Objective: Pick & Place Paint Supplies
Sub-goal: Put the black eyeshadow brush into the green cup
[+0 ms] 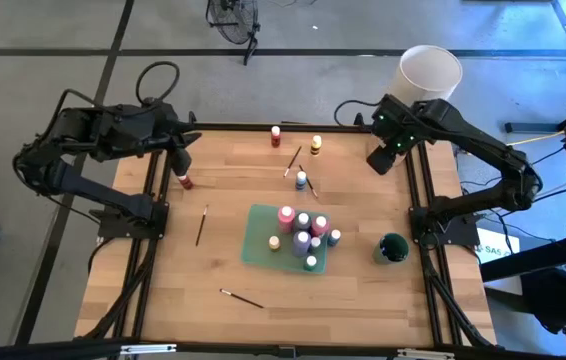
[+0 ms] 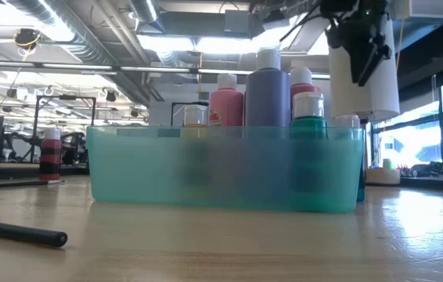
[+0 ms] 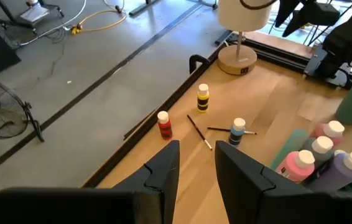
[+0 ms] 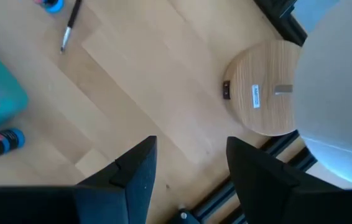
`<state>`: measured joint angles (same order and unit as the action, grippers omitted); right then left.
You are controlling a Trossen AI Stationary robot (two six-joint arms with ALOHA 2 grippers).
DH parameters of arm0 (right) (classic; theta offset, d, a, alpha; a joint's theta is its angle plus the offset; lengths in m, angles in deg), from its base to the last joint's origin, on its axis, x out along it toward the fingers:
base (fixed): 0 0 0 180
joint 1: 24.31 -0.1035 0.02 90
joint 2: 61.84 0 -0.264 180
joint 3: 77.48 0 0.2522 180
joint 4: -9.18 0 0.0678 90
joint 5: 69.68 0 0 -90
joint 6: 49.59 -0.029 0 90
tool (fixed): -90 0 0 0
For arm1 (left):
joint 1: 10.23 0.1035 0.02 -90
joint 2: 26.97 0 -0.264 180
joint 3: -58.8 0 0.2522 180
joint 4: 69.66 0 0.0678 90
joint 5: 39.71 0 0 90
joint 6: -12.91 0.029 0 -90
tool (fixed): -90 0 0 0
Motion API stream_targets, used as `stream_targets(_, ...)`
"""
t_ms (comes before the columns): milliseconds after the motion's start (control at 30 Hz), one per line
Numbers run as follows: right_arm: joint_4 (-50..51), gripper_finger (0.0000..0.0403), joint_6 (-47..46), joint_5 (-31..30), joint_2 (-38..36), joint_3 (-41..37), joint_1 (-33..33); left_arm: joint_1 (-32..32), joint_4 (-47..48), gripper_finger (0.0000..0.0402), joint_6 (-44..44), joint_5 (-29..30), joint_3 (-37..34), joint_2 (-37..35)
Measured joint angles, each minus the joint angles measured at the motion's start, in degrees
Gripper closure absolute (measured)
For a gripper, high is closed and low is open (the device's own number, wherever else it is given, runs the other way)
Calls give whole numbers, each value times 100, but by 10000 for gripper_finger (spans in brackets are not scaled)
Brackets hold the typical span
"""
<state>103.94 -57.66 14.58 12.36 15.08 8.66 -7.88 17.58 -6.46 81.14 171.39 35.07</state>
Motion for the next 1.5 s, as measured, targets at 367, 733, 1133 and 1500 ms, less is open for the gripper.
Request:
stream_targets(367,252,206,-211,75,-103,824,-402,4,4,304,259,269,0,-21)
stream_targets(733,76,206,-1128,898,-57,973,-1155,2,5,304,1093,109,0,-99)
stream_targets(1133,-423,151,-2390,1161,1151,831,-1402,0,7,304,2980,-36,190,-941)
stream_targets(1500,-1261,108,-2329,735,2294,829,-1728,0,-652,304,4273,702,197,-2035)
